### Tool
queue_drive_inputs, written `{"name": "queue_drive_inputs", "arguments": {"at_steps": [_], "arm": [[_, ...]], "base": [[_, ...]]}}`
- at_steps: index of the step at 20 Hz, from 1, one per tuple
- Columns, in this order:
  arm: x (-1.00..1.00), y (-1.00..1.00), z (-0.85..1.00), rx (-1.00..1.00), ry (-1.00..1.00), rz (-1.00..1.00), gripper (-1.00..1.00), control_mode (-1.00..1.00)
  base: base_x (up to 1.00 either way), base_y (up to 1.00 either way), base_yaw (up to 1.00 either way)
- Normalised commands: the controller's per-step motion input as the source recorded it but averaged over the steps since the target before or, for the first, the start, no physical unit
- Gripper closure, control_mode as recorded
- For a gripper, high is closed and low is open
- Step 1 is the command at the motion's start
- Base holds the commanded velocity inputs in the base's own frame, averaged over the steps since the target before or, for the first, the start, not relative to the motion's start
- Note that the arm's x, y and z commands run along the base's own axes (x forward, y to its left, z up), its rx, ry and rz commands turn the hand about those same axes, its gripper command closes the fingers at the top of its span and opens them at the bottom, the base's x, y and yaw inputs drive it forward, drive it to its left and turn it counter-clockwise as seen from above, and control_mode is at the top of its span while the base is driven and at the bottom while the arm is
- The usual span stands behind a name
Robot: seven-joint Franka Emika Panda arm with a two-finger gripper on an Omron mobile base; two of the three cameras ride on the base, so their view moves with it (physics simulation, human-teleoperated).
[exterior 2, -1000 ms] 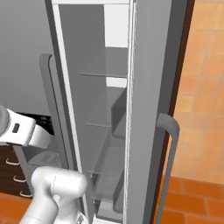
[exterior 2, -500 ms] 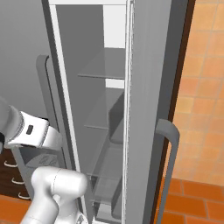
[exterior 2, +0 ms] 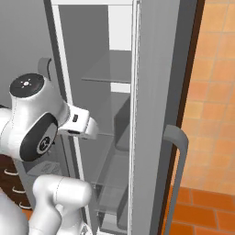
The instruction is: Place one tomato and one chicken drumstick in each tupperware on the nearby counter, to pack two identical lunches.
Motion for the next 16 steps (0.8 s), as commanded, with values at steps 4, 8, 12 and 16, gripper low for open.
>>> {"name": "queue_drive_inputs", "arguments": {"at_steps": [4, 8, 12, 16], "arm": [[0.87, -0.21, -0.94, 0.08, 0.01, 0.00, -1.00, -1.00], [0.84, -0.01, -0.59, -0.25, -0.13, 0.00, -1.00, -1.00], [0.77, -0.25, 0.00, -0.17, -0.19, 0.00, -1.00, -1.00], [0.98, -0.67, 0.00, 0.12, 0.00, 0.07, -1.00, -1.00]], "base": [[0.00, 0.00, 0.00], [0.00, 0.00, 0.00], [0.00, 0.00, 0.00], [0.00, 0.00, 0.00]]}}
